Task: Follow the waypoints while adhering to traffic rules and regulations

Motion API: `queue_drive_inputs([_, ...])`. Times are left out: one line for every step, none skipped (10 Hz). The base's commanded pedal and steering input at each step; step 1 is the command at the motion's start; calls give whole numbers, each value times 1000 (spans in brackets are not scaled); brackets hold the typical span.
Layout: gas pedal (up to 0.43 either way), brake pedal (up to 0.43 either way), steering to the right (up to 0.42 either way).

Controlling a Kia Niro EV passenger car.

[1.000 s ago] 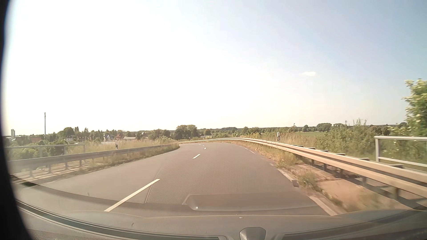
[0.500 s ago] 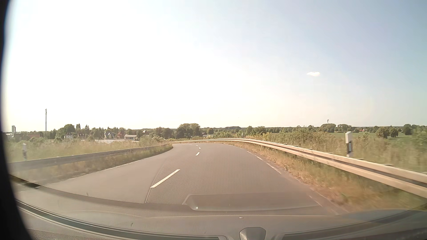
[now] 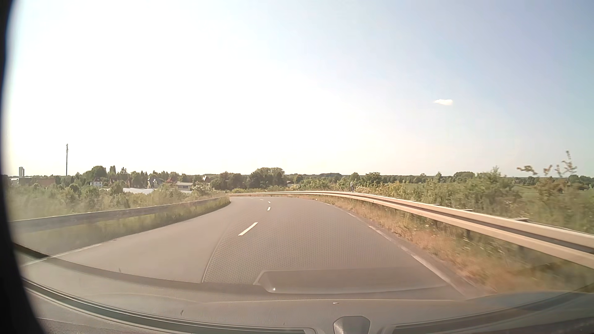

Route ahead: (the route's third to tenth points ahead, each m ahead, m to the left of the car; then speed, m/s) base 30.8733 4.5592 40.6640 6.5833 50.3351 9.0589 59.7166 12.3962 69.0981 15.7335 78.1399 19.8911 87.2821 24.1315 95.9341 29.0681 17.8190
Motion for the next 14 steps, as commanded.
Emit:
queue_drive_inputs([130, 6, -19])
queue_drive_inputs([118, 6, -19])
queue_drive_inputs([118, 6, -19])
queue_drive_inputs([118, 6, -20])
queue_drive_inputs([118, 6, -21])
queue_drive_inputs([118, 6, -23])
queue_drive_inputs([118, 6, -24])
queue_drive_inputs([110, 6, -25])
queue_drive_inputs([87, 6, -25])
queue_drive_inputs([79, 6, -25])
queue_drive_inputs([79, 6, -25])
queue_drive_inputs([79, 6, -25])
queue_drive_inputs([79, 6, -25])
queue_drive_inputs([87, 6, -25])
